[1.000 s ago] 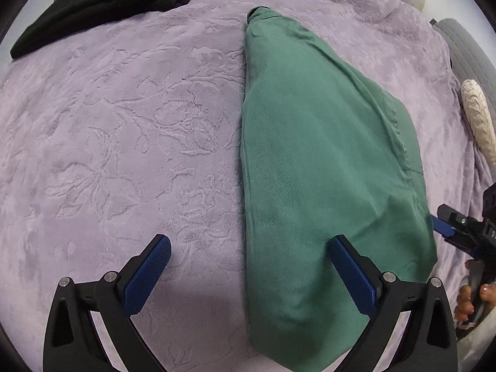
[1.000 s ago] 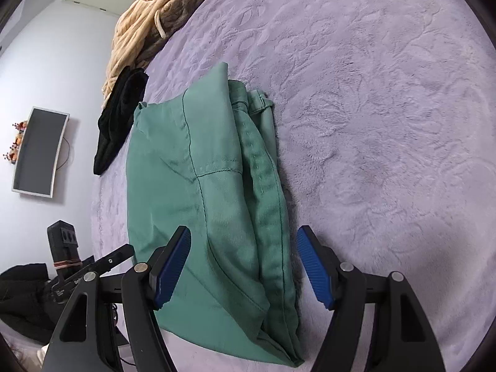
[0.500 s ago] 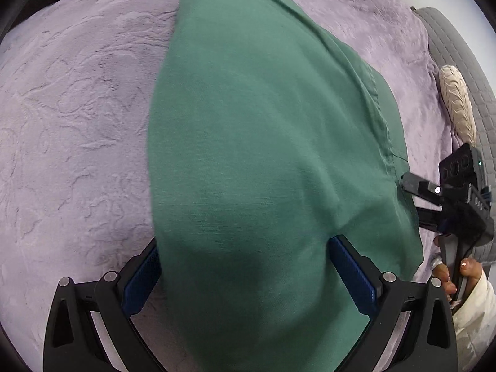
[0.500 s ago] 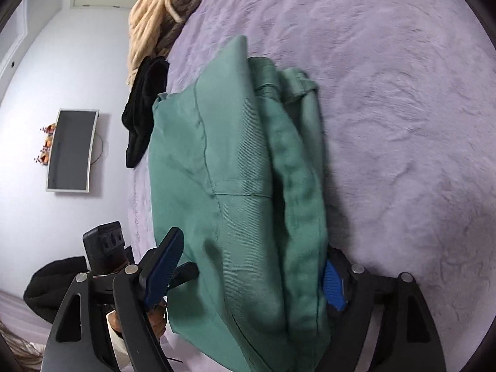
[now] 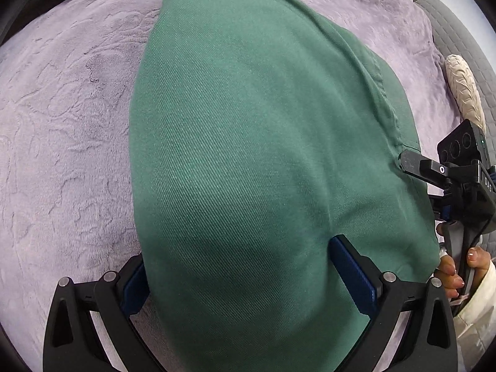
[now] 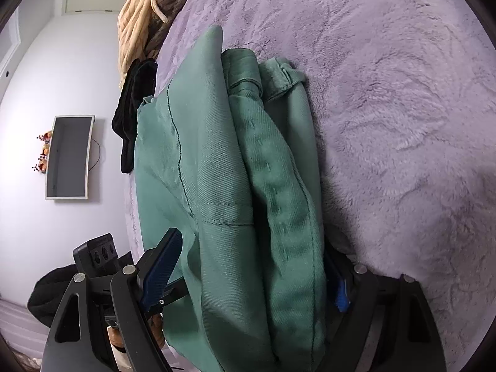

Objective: Fold small clothes

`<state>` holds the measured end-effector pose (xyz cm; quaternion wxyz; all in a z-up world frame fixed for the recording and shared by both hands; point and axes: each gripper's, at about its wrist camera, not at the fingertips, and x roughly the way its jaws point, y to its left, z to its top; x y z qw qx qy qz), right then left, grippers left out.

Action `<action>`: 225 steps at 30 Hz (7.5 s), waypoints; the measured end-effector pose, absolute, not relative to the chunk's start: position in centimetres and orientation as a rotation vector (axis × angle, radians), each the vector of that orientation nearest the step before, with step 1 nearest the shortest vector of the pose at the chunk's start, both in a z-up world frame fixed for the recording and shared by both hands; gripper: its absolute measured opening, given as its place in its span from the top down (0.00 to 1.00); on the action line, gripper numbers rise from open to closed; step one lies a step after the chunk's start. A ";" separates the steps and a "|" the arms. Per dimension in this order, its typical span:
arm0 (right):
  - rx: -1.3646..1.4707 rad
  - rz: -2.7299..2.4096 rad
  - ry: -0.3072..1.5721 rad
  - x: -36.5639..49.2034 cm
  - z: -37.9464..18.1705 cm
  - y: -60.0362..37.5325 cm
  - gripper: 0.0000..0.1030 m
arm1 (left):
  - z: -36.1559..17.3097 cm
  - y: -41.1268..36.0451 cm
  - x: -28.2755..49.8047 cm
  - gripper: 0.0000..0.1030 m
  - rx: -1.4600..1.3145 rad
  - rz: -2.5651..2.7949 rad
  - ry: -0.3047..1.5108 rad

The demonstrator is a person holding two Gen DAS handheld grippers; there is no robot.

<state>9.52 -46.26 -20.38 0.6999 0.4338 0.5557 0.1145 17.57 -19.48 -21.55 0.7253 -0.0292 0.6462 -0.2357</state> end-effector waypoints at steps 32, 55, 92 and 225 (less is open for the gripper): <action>1.141 0.479 1.133 1.2 -15.8 -25.1 0.75 | -12.0 2.6 7.6 0.48 -0.199 -0.577 1.304; 0.384 0.011 1.314 4.4 -16.5 -20.8 0.99 | -11.8 4.9 -0.5 0.48 0.124 -0.786 1.307; 0.746 -0.162 1.475 -13.4 -16.5 -20.7 0.82 | -15.2 9.5 -1.5 0.25 0.066 -0.558 1.442; 0.232 -0.271 1.302 -3.9 -0.4 -14.2 0.00 | -1.4 3.9 4.2 0.00 0.224 -0.226 1.284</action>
